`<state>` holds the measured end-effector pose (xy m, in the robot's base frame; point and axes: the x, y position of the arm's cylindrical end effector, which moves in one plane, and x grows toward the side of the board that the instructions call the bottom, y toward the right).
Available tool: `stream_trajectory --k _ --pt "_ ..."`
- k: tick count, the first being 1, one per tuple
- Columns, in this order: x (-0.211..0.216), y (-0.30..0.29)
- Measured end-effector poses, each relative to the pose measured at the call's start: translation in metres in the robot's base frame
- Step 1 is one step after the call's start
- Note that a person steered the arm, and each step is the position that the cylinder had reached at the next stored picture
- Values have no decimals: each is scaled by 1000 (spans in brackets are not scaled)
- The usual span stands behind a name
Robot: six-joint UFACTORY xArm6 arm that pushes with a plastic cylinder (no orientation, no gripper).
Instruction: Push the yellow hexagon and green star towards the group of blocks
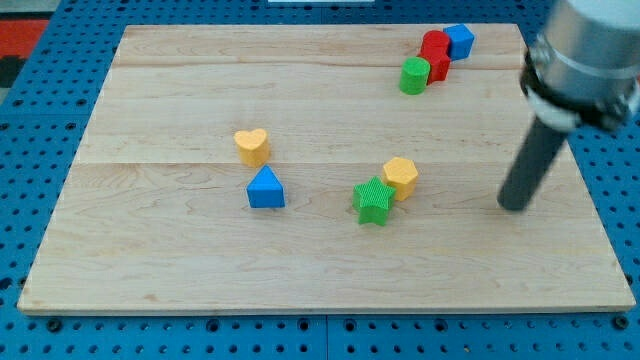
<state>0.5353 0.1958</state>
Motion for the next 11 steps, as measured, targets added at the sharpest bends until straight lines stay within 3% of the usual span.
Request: stream_trajectory --k 1,2,3,6,9,10,11 --pt "62 -57" --pt "65 -150" --pt "38 -159" --pt "-46 -145" --pt "-80 -87" --pt "-127 -89" --pt "-146 -71"
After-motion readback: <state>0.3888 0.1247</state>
